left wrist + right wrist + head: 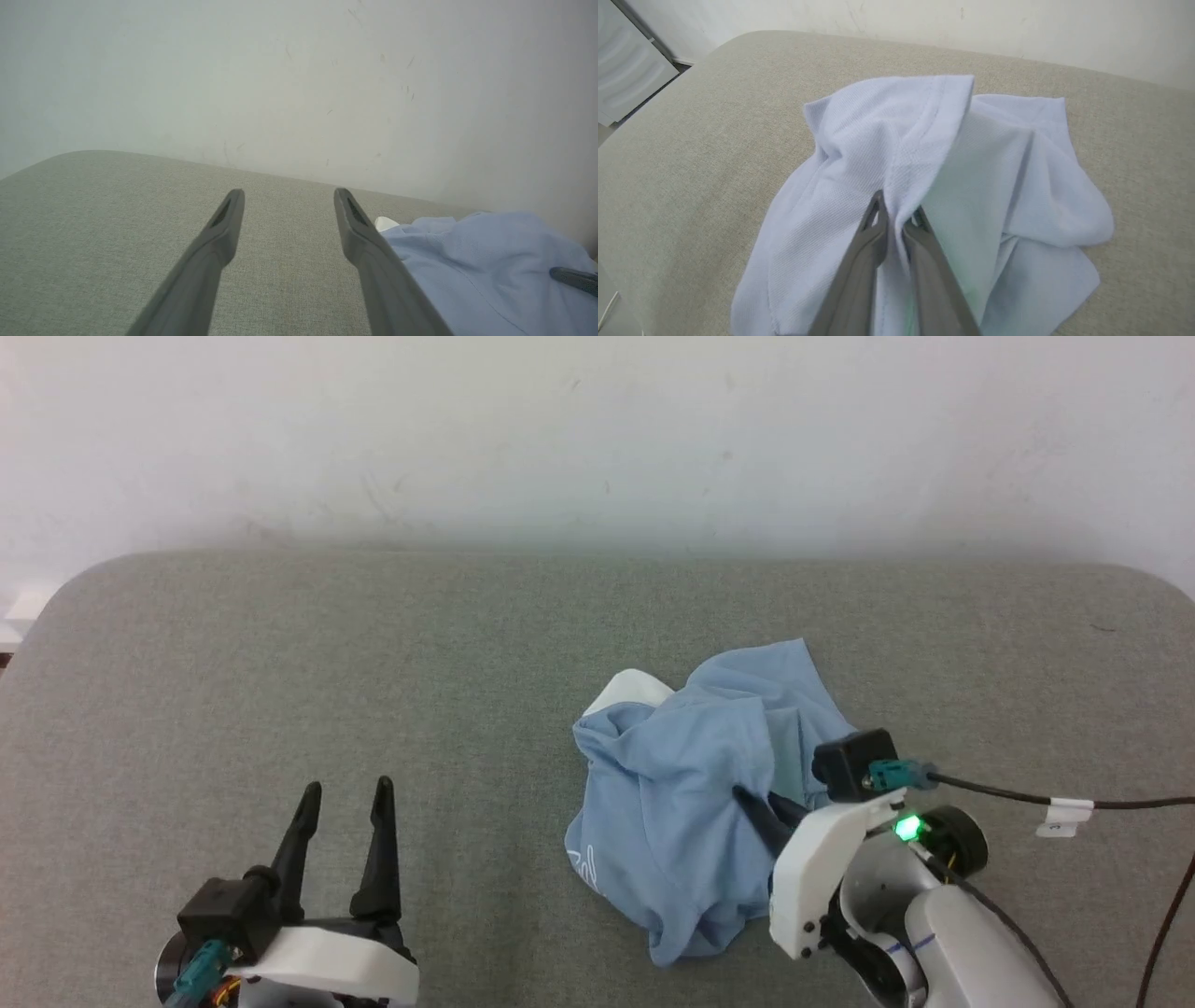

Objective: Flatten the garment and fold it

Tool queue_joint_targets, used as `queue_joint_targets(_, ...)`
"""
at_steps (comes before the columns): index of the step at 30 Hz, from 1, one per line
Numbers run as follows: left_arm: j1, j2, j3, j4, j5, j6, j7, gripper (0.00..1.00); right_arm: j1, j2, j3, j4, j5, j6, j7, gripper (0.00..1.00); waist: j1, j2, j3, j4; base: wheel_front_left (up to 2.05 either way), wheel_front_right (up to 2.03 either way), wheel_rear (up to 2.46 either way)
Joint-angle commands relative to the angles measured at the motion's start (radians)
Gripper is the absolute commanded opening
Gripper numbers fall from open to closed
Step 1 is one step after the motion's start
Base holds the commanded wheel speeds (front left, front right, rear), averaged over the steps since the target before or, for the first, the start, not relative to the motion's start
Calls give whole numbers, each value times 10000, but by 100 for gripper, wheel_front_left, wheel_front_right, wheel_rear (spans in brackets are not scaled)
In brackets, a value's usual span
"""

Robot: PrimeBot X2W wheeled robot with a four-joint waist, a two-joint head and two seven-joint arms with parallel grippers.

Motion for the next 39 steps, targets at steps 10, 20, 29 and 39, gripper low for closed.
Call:
queue_joint_targets(10,-57,-44,206,-110,187,-82,-47,100,179,-442,-2453,-1906,-1027,-7,-1008,0,0,0,40,-600,0,0,0)
queue_joint_targets(20,-69,-100,302,-84,203,-166,-47,100,3372,-22,-7082,-2172,-1574,-7,85,0,0,0,205,-976,0,0,0)
queue_joint_targets(29,-72,-151,406,-91,226,-183,-47,100,3277,-4,-8304,-2062,-1033,-7,-1367,100,0,0,220,-1239,0,0,0)
queue_joint_targets(39,-154,-230,326,1,256,-258,-47,100,2427,-130,-4976,-4260,-1712,-7,816,100,0,0,121,-1105,0,0,0)
